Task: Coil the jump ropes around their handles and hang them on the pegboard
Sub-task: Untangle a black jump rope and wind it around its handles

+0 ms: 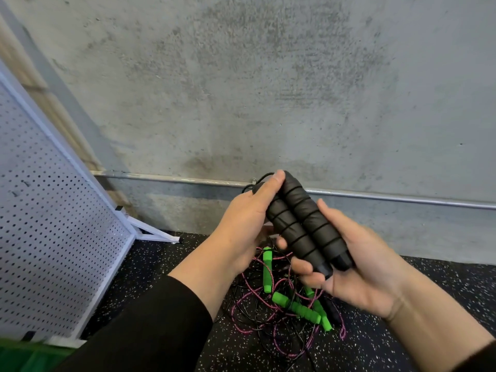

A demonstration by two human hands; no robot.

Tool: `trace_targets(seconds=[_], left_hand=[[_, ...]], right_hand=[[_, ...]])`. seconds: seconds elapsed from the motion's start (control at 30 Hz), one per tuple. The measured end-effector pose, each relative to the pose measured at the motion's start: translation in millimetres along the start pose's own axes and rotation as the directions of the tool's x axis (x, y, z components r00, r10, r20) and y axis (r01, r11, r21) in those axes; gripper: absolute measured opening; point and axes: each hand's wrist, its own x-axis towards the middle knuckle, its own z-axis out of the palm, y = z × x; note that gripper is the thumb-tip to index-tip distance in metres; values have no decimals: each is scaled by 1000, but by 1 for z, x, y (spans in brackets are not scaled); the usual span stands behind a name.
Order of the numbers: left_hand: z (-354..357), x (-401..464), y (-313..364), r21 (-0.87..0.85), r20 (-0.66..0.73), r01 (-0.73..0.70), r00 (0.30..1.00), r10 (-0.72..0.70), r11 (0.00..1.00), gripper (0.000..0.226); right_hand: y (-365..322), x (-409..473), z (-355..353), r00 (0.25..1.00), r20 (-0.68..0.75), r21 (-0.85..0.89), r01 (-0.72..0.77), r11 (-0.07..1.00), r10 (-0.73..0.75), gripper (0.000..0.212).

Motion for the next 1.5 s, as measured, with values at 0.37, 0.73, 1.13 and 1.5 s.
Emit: trace_targets(seconds=[0.37,0.73,1.13,1.5], left_hand=[[-34,4,12,402,-26,-465,856,517,789,34],[-13,-11,8,-65,85,-365,925,370,929,40],[-1,-9,-10,368,127,-279,960,249,887,38],[-8,-11,-5,206,222,55,970,-102,977,18]], right_hand=[[-2,-4,-14,986,167,-117,6,993,14,59],[-3,-1,-16,879,452,152,95,984,-154,57],[-13,-1,-9,899,-113,-231,391,891,-423,48],[-3,7,-12,755,-91,-935,159,316,-650,23]])
